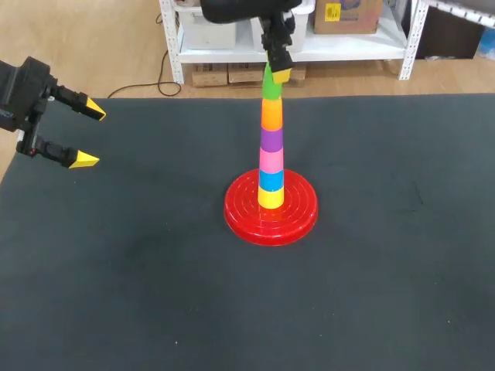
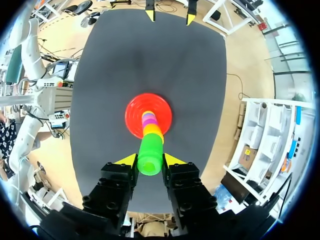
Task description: Pick up and stack the cylinders on the red base in this order: pink,purple,orange,green
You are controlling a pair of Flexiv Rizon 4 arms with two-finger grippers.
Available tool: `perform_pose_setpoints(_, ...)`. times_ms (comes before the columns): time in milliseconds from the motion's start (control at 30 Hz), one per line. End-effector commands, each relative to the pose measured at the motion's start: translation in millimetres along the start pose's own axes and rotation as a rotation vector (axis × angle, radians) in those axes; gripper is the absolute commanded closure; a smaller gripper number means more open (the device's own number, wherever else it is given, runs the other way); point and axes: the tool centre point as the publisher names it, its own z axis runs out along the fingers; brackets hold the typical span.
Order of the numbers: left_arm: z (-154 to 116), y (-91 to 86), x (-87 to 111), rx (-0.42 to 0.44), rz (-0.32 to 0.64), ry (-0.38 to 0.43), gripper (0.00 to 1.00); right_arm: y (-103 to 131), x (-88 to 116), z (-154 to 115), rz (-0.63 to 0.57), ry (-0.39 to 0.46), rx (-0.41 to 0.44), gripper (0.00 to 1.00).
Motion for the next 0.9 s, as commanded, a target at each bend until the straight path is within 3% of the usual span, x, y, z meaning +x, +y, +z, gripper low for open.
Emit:
perform_pose_setpoints(33,0.5,0.7,0.7,0.000,0.001,0.000,0.00,-2.9,-0.8,1.8,0.000,0.002,-0.012,1.00)
perform_pose_setpoints(900,0.5,0.7,0.7,0.000,0.001,0.000,0.00,-4.5,-0.9,15.9,-0.005,0.028,-0.048,1.00)
